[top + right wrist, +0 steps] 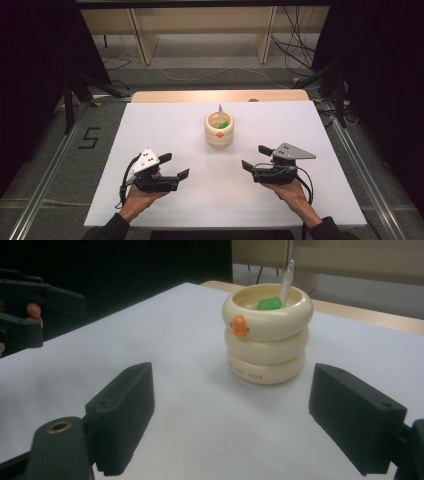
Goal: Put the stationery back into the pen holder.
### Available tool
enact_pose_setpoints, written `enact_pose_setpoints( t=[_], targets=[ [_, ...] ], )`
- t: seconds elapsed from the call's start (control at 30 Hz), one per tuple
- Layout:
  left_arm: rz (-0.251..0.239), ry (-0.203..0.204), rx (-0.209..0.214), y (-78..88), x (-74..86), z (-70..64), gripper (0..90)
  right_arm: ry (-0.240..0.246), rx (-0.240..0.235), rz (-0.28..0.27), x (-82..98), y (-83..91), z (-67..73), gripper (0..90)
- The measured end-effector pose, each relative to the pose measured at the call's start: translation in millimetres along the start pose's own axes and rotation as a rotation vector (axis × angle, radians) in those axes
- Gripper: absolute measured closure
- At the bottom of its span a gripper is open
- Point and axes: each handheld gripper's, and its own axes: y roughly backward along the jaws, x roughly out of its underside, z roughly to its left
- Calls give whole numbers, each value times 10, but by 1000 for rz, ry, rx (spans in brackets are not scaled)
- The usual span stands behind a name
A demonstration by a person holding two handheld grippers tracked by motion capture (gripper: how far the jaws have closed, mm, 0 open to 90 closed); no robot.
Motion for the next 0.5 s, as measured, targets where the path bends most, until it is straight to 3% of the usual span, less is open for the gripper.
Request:
enact_pose_setpoints(
  t=[0.17,0.5],
  targets=[
    [-8,17,4,8,-5,12,157,-3,8,-10,60,73,-14,183],
    [3,12,13,0,5,-19,157,-3,33,-9,182,216,-36,177]
  ],
)
